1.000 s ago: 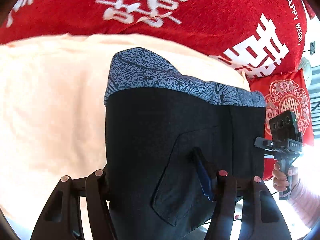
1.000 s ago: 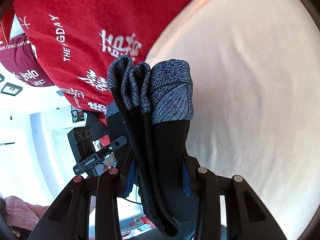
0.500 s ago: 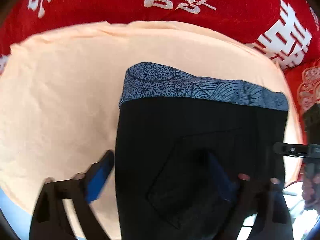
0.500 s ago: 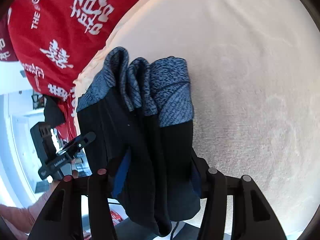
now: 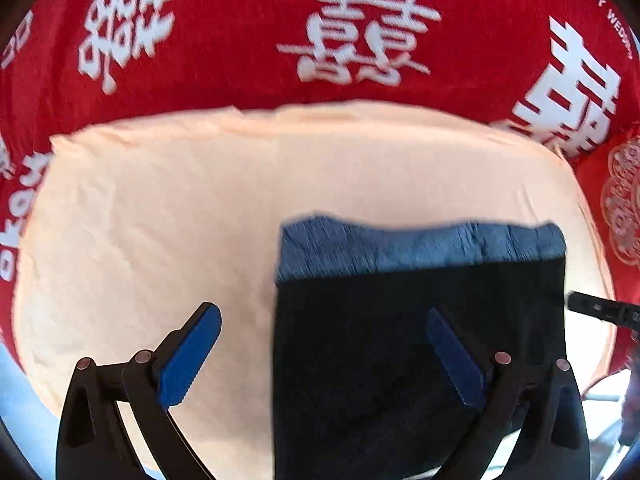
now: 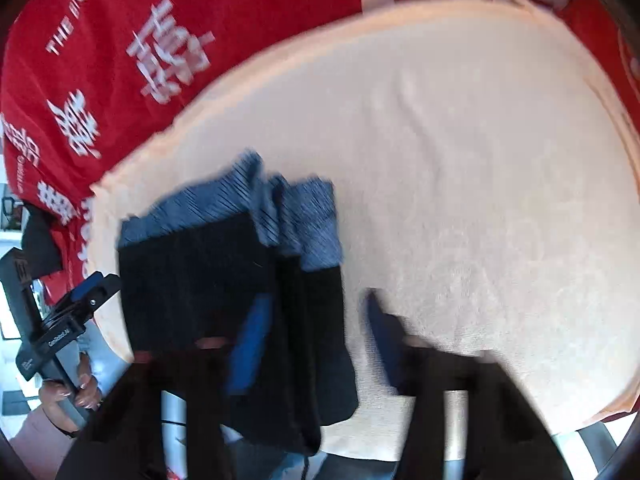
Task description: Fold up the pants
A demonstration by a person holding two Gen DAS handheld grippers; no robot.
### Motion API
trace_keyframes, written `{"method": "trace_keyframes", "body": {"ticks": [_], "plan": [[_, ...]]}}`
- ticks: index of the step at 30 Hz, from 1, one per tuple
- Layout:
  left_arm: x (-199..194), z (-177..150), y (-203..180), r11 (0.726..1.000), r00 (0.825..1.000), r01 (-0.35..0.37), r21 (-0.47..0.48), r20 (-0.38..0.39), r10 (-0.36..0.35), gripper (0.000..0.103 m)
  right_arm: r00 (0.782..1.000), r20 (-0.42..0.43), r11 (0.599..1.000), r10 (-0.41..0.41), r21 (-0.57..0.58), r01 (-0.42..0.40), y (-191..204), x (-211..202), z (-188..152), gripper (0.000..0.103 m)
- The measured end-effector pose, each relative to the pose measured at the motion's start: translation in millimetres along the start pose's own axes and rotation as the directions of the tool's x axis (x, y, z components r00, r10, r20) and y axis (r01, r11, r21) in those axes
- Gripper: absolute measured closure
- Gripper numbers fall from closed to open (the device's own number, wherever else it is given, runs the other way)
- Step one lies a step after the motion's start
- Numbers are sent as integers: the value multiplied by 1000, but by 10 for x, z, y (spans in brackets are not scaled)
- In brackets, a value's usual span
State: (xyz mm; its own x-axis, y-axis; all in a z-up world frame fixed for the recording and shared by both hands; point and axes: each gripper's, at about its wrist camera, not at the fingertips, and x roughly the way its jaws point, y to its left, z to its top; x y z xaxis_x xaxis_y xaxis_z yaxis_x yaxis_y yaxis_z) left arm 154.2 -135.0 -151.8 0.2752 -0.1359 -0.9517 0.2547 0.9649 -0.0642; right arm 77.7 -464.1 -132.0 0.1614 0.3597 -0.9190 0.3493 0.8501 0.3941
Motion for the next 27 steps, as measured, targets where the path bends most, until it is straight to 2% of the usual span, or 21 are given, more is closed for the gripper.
{"method": "trace_keyframes", "body": {"ticks": [1, 3, 7, 9, 12, 15, 19, 27], "plan": [[32, 45, -15, 999, 1000, -31, 8, 1, 31, 0, 1000, 14, 1000, 10, 2, -10, 39, -29, 19, 73], [203, 117, 20, 994, 994, -106, -2, -31, 106, 0, 999, 38, 999, 34, -19, -33, 164, -64, 76, 75], [530, 95, 175, 990, 994, -83, -111, -83, 74, 0, 1000, 18, 996, 11, -84, -9, 351, 58, 139, 75], [575, 67, 147, 992, 995, -88, -93, -57, 83, 0, 1000, -15, 995, -25, -98, 23, 351, 226, 139, 75], [577, 63, 30, 991, 992, -128, -24, -25, 127, 0, 1000, -18, 997, -14, -81, 12, 246, 305, 104, 75], [610, 89, -42, 990, 990, -140, 10, -27, 140, 0, 1000, -12, 994, -17, -109, 15, 250, 306, 86, 75], [653, 159, -55, 991, 990, -136, -7, -48, 136, 0, 999, -14, 986, -44, -160, 42, 310, 313, 72, 75], [526, 66, -102, 985, 985, -169, -16, 9, 170, 0, 999, -12, 990, -46, -134, 44, 305, 279, 41, 74]]}}
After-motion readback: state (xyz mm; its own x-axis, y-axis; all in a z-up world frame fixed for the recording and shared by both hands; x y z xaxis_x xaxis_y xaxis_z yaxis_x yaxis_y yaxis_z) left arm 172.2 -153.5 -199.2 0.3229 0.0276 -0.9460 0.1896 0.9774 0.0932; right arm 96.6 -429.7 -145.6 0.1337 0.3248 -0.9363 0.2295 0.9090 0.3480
